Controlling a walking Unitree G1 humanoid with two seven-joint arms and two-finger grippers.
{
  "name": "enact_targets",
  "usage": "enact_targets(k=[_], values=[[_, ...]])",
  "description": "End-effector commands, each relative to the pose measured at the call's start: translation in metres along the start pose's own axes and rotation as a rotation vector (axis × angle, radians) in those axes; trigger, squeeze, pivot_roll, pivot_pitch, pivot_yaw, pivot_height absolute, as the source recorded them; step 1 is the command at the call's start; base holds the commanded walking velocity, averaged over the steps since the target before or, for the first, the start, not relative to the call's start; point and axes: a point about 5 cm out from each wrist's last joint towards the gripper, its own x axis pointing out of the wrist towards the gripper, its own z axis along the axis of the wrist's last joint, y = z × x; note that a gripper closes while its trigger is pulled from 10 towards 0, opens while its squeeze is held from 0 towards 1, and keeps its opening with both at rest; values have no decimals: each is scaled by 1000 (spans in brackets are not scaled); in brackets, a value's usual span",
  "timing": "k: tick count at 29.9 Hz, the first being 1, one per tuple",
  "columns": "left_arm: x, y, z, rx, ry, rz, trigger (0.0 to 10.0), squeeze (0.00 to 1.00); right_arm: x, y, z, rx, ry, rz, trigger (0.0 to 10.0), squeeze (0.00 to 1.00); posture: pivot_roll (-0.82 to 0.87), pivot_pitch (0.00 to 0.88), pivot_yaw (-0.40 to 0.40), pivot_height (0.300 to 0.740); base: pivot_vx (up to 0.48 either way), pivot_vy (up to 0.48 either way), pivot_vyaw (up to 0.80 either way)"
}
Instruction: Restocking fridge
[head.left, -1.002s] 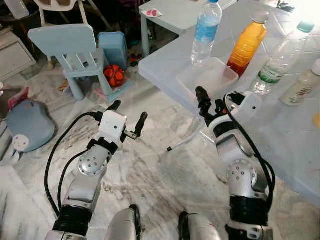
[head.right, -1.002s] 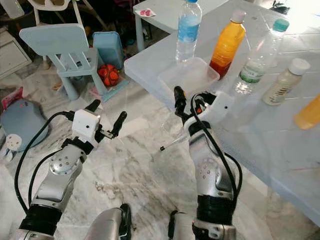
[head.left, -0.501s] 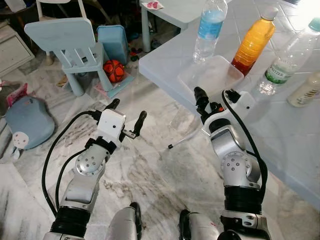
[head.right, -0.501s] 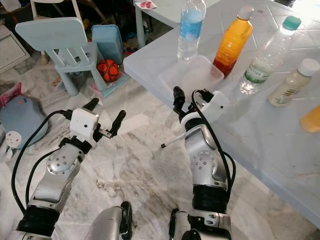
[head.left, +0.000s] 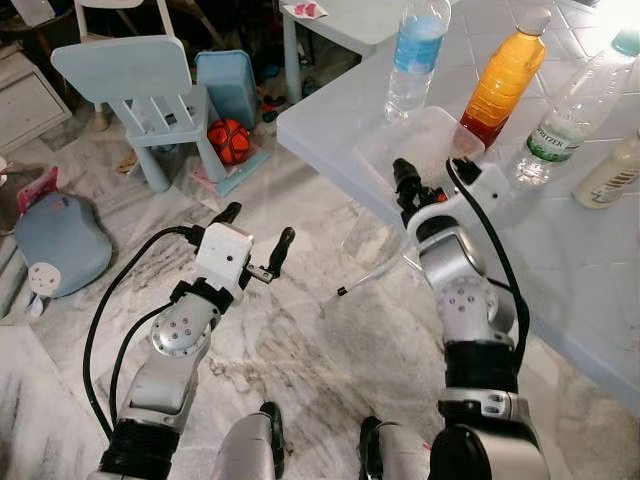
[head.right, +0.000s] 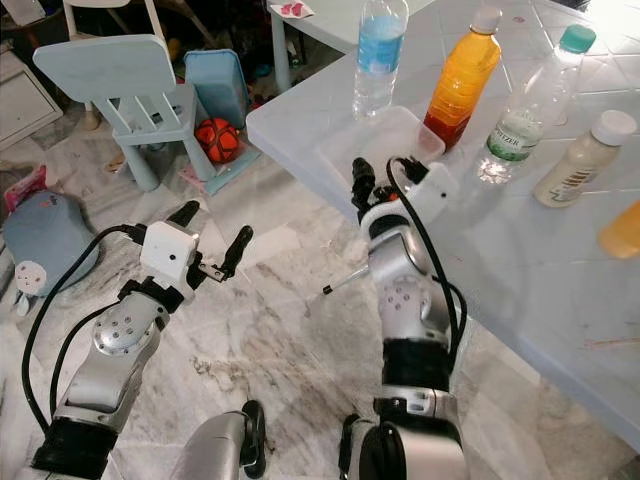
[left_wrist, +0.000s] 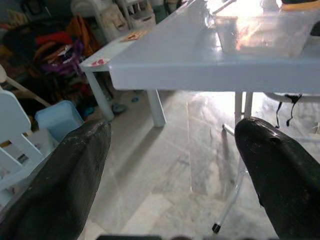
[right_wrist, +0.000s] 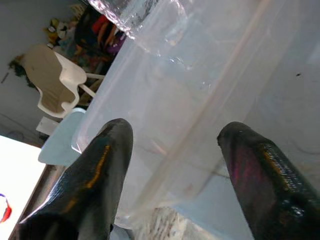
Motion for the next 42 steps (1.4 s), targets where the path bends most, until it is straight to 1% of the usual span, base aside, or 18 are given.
enact_targets(k=[1,2,9,11,16,19,29,38,42], values=[[-3,1,0,24,1,-7,10000,0,2,8,-9,-12,45,-1,0,0,145,205,56,740,0,0,0],[-3,0,0,27,1,-8,10000,0,3,9,-10,-37,53,-3,0,0,142,206,50,740,0,0,0],[-2,-4,1,29,-3,-13,10000,0,8,9,-9,-18,68,-34,0,0,141,204,46,740,0,0,0],[-1,-4,2,31,-5,-15,10000,0,10,5,-6,5,64,-78,0,0,141,204,46,740,0,0,0],[-1,-3,2,34,-8,-16,10000,0,10,0,-3,12,49,-122,0,0,141,202,47,740,0,0,0],[1,-4,3,34,-13,-18,10000,0,9,-6,0,23,38,-169,0,0,140,200,47,740,0,0,0],[3,-4,4,39,-20,-20,10000,0,8,-7,6,31,13,-204,0,0,136,192,44,740,0,0,0],[5,-5,4,39,-23,-23,10000,0,5,-11,3,37,15,-236,0,0,130,184,44,740,0,0,0],[6,-5,4,42,-25,-24,10000,0,2,-9,3,40,21,-239,0,0,128,182,44,740,0,0,0]])
